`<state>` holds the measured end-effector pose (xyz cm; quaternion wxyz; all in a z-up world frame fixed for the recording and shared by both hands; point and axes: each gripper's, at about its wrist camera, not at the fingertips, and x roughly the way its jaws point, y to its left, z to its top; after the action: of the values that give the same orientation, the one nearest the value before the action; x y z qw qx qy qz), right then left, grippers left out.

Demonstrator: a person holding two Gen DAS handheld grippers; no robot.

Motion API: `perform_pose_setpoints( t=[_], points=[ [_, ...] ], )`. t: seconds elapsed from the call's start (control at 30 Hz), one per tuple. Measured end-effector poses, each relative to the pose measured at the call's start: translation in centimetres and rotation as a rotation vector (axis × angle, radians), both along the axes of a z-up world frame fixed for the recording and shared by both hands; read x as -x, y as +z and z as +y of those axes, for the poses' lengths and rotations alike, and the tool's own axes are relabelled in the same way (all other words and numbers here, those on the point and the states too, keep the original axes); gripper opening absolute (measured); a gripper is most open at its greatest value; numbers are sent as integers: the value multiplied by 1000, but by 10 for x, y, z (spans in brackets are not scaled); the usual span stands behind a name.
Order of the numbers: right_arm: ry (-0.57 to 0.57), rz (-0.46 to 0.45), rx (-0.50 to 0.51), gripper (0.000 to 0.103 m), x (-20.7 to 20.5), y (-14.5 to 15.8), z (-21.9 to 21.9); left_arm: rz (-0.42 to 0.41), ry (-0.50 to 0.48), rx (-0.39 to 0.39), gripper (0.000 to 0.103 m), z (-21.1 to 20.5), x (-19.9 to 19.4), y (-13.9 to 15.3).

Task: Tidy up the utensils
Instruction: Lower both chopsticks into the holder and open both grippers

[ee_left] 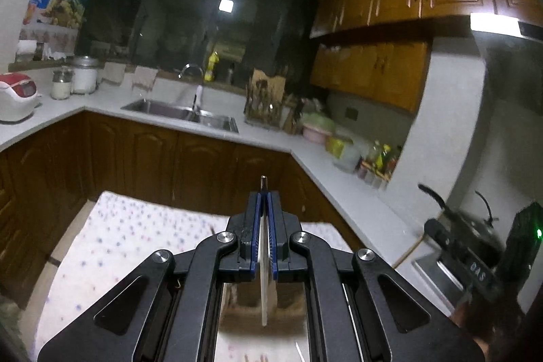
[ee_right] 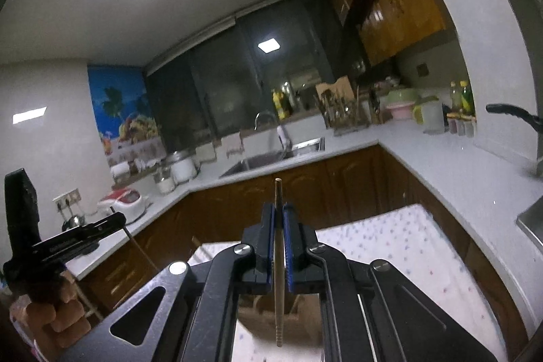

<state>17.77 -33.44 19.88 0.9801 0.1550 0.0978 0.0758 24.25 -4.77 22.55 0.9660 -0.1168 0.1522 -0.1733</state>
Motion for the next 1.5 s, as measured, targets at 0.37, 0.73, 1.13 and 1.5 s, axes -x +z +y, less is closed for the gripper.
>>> perform_pose_setpoints(
  t=[0.37,0.73,1.13,1.5],
  points=[
    [-84,-43,32,5,-32,-31,14,41,74,18,4,-11,-56,-62],
    [-19,151,32,5,-61,-88,17,163,61,-17,5,-16,-65,-120],
    [-12,186,33,6,-65,-92,18,181,46,-36,5,-20,-65,-118],
    [-43,125,-72,69,-43,-76,-3,172,49,47,65,2,-38,-98]
  ],
)
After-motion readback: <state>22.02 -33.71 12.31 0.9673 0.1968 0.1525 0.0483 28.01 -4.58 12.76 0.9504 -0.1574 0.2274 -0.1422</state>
